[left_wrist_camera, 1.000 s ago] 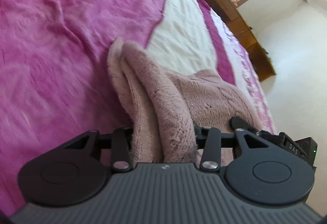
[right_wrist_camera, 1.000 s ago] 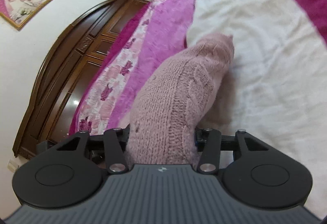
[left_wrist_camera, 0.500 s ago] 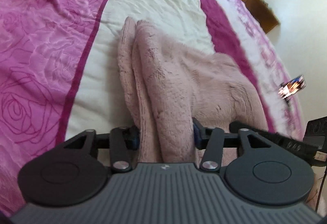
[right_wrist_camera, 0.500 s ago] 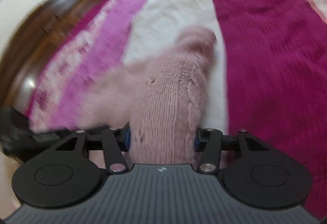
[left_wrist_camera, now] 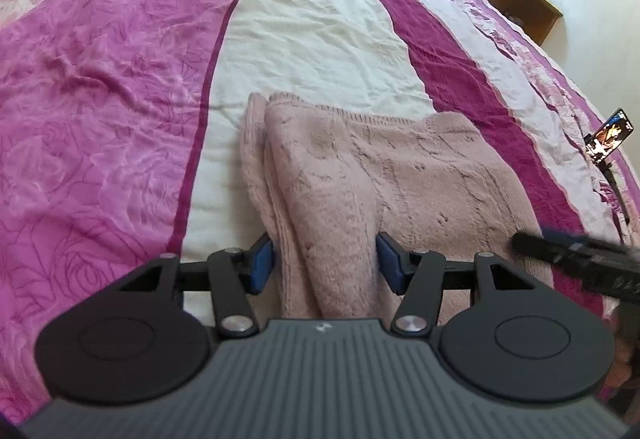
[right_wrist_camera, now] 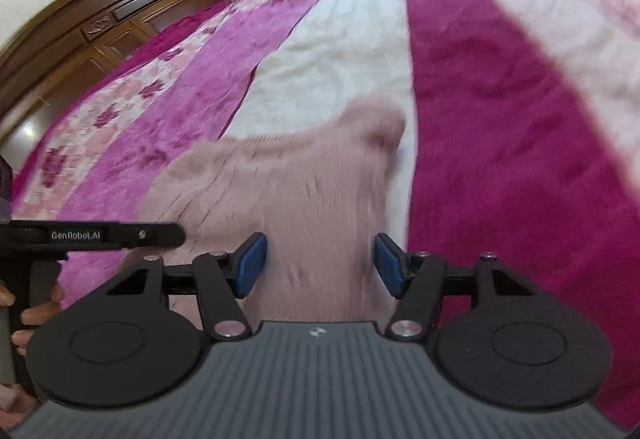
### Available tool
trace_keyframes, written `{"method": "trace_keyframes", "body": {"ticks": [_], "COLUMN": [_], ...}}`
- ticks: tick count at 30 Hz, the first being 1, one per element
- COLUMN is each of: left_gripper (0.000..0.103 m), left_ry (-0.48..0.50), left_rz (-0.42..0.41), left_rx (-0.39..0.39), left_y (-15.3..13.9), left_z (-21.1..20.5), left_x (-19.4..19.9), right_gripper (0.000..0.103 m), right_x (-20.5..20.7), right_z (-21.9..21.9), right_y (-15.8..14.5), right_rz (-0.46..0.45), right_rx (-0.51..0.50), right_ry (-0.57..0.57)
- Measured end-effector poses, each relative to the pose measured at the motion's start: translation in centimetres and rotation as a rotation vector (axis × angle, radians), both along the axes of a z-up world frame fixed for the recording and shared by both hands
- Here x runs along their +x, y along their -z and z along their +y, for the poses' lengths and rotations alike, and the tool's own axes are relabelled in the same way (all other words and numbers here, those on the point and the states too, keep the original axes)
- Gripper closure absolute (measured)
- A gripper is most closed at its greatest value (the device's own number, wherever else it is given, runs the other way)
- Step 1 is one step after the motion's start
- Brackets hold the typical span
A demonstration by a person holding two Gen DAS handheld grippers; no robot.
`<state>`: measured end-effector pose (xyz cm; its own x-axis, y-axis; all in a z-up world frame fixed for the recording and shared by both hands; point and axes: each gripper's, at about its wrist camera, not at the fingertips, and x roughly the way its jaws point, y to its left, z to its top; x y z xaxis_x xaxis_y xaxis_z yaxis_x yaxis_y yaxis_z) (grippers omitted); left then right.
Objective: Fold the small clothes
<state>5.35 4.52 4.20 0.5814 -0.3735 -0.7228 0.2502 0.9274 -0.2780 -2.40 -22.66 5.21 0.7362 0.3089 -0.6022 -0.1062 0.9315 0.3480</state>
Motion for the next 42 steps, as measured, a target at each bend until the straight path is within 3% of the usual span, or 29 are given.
{"method": "trace_keyframes", "body": {"ticks": [3,5,7,10,12,18,21,24,29,32,42], "left_gripper": [0.045,0.044,0.044,0.040,0.036,0.036,0.038,0.039,0.036,0.031,0.031], "left_ry": [-0.030,-0.045,-0.047,-0.033,-0.032,-0.022,-0.022,-0.021,-0.039,-0.051,-0.106], "left_rz": [0.000,-0.002,0.005,0.000,-0.005,-0.017,-0.044,-0.076,-0.102,-0.101,-0.084], "left_rx": [-0.004,0.004,0.003,0.013,0.028,0.050,0.087,0.136,0.171,0.172,0.178], "left_y": [0.5,0.9,1.3,1.6,1.7,0.8,-0.2,-1.2,-2.5,-2.9,-2.4], "left_z": [-0.1,-0.1,0.1,0.1,0.2,0.3,0.1,-0.2,-0.5,-0.6,-1.2], "left_x": [0.7,1.2,1.6,2.2,2.4,1.3,0.1,-1.2,-3.4,-4.5,-7.8], "right_gripper": [0.037,0.044,0.055,0.055,0.055,0.054,0.050,0.041,0.028,0.025,0.014], "right_x": [-0.5,-0.3,0.6,2.2,2.6,2.2,1.5,0.5,-1.8,-3.3,-8.3], "right_z": [0.8,1.9,3.4,4.8,5.2,4.9,3.9,2.9,2.4,2.5,3.2], "right_y": [-2.2,-2.7,-1.9,0.6,2.0,1.4,0.4,-0.7,-2.3,-2.9,-3.4], "right_rz": [-0.119,-0.157,-0.137,-0.103,-0.134,-0.137,-0.144,-0.145,-0.168,-0.171,-0.172], "right_rx": [-0.109,-0.145,-0.193,-0.282,-0.302,-0.238,-0.145,-0.049,0.023,0.042,0.040], "right_ry": [0.009,-0.030,-0.092,-0.092,-0.074,-0.049,-0.026,0.003,0.016,0.006,0.009]}}
